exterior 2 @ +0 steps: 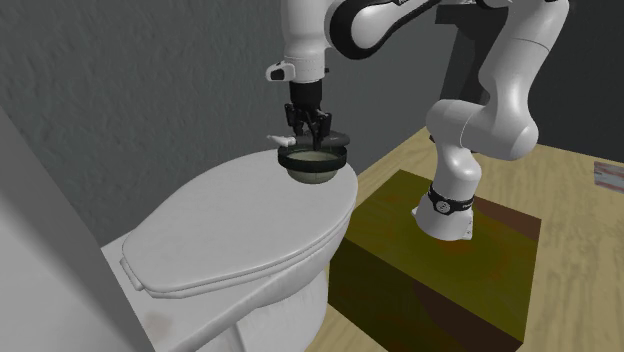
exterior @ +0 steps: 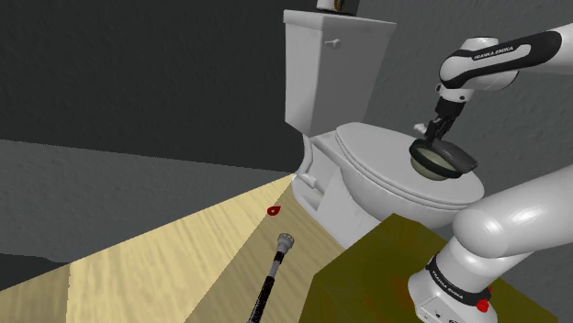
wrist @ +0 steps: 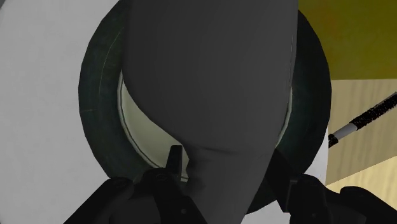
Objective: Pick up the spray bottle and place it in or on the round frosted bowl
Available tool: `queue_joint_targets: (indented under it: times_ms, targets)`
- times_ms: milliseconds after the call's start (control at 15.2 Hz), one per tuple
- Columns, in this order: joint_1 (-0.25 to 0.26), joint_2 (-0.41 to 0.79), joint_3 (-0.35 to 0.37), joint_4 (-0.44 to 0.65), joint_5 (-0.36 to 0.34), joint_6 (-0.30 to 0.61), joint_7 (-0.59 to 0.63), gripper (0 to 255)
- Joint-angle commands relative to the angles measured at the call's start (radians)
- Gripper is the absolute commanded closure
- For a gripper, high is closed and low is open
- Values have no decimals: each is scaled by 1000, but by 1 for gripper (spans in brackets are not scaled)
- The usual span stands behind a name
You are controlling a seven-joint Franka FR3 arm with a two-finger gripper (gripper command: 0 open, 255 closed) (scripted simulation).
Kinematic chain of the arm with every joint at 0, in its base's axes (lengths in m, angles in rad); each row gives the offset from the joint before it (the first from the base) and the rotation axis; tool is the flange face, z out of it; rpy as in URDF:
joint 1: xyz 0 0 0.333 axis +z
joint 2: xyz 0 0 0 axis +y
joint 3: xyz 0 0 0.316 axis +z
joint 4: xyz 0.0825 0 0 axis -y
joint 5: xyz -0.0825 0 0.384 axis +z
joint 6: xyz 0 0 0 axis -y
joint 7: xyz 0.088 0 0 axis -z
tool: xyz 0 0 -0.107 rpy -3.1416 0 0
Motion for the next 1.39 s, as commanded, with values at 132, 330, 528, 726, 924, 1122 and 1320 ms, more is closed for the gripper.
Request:
queue_joint_targets:
  times_ms: [132,330,528,726,924,1122,1320]
  targets:
    - [2,24,-12,-38,0,62,0,255]
    - [1,24,-12,-38,0,62,0,255]
    - [1,24,-11,-38,0,62,0,255]
    - [1,24,-11,-37,0,61,-1,0]
    - [1,25,-12,-36,0,60,-2,0]
    - [2,12,-3,-13,1,25,1,0]
    - [5,-13,17,61,8,-74,3,0]
